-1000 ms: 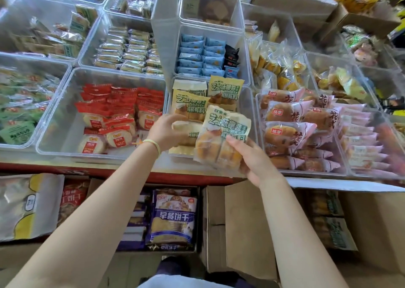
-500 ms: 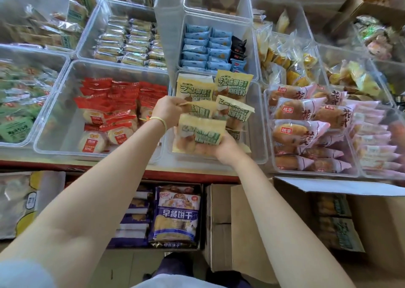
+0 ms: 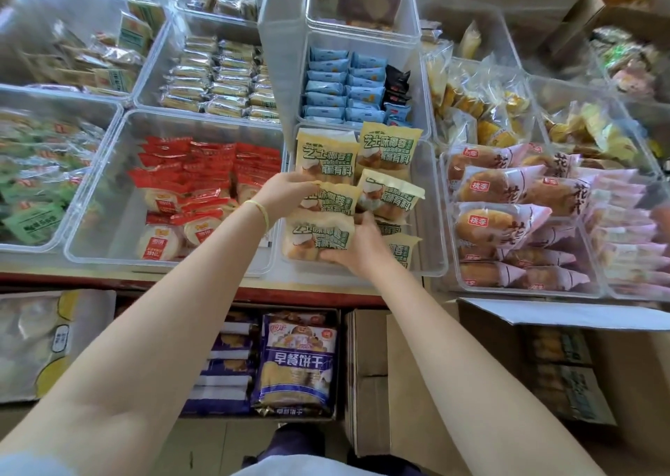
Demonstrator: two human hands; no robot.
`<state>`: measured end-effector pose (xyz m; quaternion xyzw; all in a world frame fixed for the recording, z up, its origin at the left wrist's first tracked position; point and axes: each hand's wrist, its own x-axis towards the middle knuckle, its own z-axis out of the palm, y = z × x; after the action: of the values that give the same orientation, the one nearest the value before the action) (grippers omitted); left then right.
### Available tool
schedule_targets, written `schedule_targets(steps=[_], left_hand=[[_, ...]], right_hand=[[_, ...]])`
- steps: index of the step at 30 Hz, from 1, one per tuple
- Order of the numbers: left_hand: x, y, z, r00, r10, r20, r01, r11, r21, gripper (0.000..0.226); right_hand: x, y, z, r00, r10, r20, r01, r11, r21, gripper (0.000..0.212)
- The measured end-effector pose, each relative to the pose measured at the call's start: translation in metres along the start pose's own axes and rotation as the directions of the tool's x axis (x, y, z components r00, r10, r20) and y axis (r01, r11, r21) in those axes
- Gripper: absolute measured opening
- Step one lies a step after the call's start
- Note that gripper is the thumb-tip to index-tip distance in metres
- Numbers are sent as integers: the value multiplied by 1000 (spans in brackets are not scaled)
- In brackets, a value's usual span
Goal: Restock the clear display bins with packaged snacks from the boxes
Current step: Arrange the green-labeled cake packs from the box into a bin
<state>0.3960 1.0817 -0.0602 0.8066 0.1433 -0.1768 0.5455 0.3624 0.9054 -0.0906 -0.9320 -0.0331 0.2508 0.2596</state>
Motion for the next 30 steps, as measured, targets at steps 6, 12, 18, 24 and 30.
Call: schedule_targets(steps=[6,12,18,24,30], left_hand=[[-49,-48,19,860,25,-510,-159,962,-221,23],[-51,-65,36,961,107,-255,-102,994,34,24],[-35,-62,47,935,33,-354,15,991,131,9],[-94,-40,82,797,-102,-596,17,989,-148,24],[-146,-29,209,989,14,-145,8,989,145,13]], right_hand=[[-18,11,-7,967,-24,-254,102,949,298,20],[-9,0,-3,973,31,-229,44,948,316,6],[-11,-4,4,956,105,-275,-13,948,318,18],[-80,26,-19,969,51,-243,77,869,488,18],[-146,114,-36,988,143,-66,-87,844,529,34]])
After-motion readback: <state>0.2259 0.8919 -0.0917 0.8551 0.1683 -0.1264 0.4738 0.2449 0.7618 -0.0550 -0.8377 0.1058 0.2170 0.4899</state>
